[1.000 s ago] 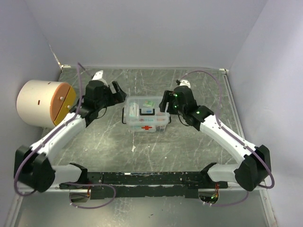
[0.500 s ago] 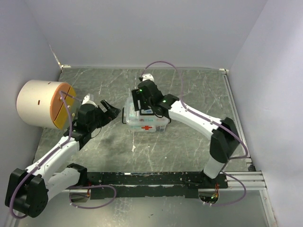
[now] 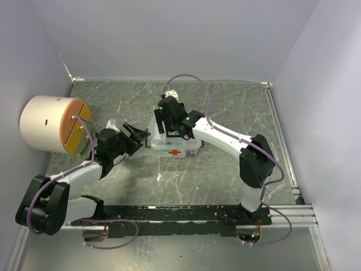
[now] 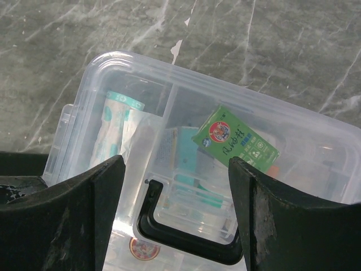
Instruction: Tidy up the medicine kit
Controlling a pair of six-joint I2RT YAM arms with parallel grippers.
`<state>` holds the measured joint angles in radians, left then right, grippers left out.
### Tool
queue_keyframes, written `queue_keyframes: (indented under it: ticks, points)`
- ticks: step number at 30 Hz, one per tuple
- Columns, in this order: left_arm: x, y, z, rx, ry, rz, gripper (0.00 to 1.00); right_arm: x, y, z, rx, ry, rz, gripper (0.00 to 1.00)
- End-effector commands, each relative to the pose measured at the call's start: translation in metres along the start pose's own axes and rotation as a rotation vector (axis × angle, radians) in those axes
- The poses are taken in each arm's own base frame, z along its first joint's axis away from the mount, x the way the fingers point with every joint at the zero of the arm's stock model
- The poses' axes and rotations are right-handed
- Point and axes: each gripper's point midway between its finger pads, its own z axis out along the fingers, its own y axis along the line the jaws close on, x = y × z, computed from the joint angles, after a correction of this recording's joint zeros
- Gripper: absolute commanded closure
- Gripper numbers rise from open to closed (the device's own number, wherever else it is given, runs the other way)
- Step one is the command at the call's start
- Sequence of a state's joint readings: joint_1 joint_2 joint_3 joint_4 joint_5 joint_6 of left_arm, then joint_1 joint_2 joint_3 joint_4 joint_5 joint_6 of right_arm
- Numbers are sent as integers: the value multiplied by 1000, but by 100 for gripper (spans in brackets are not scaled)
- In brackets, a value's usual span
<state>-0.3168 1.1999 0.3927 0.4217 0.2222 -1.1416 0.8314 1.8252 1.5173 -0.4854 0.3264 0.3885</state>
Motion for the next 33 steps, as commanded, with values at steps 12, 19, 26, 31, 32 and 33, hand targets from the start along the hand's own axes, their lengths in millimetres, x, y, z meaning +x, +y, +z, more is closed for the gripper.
queue_keyframes:
  ticks: [12,19,26,31,32,33]
  points:
    - [-7,-29,6,188,-24,-254,1,53,-9,5,20,128,-18,26]
    - [-4,-23,12,136,-4,-264,1,54,-9,6,19,128,-15,26]
    - [-8,-11,3,61,-52,-256,1,53,-8,6,16,124,-12,26]
    - [-7,-13,0,70,-54,-275,1,54,-8,7,14,125,-10,26]
    - [-5,-12,0,66,-49,-286,1,55,-8,7,13,126,-9,26]
    - [-4,-9,0,58,-48,-298,1,54,-7,7,12,123,-8,26]
